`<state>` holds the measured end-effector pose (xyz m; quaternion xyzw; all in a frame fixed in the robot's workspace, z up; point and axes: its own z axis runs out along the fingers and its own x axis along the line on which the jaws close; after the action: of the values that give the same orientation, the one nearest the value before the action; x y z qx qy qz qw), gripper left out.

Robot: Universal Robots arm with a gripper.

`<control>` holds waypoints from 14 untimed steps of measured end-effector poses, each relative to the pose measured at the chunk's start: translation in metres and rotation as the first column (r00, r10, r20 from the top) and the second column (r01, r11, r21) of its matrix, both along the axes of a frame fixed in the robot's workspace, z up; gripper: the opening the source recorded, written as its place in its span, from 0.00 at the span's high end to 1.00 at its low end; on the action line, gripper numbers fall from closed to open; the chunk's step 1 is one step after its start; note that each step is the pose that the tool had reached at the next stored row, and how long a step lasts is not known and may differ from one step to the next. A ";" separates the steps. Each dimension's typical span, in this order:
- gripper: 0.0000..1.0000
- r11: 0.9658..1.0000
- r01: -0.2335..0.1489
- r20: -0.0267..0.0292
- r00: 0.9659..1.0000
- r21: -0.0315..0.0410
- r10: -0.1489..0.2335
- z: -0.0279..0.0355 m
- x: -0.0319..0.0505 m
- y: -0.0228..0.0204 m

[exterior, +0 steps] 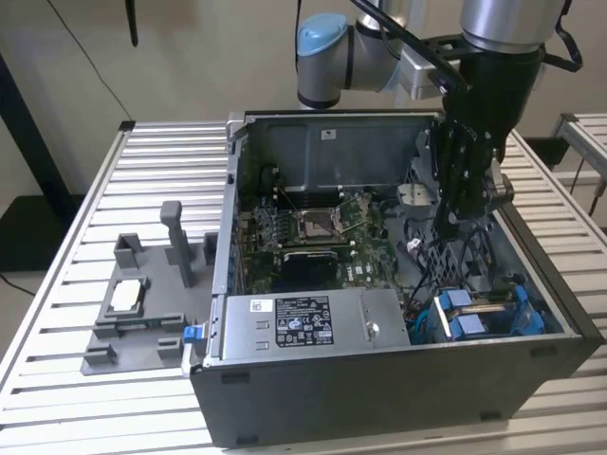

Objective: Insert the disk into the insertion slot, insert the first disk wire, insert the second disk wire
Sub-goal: 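Insert the second disk wire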

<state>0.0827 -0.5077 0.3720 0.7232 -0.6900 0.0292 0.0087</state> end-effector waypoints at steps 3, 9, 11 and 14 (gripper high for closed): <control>0.84 1.000 0.000 -0.024 1.000 0.000 0.000 -0.0005 0.0060 -0.0023; 0.84 1.000 0.000 -0.063 0.998 0.000 0.000 -0.0017 0.0161 -0.0104; 0.84 1.000 0.000 -0.075 0.997 0.000 0.000 -0.0021 0.0190 -0.0141; 0.84 1.000 0.000 -0.093 0.996 0.000 0.000 -0.0029 0.0229 -0.0198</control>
<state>0.1057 -0.5275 0.3691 0.7237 -0.6889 -0.0046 0.0409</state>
